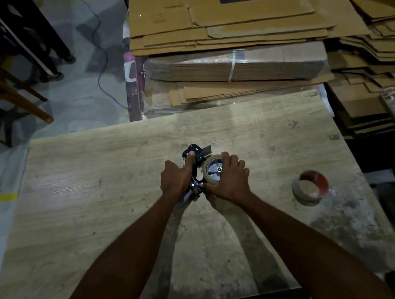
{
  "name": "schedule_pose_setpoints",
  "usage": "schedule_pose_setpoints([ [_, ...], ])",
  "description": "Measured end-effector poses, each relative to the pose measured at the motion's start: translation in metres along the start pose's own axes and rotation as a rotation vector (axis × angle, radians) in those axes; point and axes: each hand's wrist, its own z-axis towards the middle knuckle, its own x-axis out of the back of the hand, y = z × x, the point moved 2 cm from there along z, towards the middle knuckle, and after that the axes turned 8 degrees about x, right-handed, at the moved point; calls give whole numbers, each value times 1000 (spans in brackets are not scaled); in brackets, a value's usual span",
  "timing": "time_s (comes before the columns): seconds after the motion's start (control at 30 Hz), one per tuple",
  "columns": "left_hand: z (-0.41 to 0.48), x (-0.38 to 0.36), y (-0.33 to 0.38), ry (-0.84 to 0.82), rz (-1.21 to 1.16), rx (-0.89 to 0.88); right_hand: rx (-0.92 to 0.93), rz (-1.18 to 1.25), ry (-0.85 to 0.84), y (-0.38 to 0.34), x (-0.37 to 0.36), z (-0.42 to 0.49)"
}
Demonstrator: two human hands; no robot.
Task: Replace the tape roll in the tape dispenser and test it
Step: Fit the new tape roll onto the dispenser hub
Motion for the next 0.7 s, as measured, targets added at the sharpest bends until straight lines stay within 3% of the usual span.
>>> schedule_pose_setpoints([
  [0.33, 0, 0, -1, 0, -29, 2, 260, -208, -194, -21, 13, 2],
  [0.7, 2, -2, -3, -13, -42, -16, 226, -139, -202, -24, 17, 8],
])
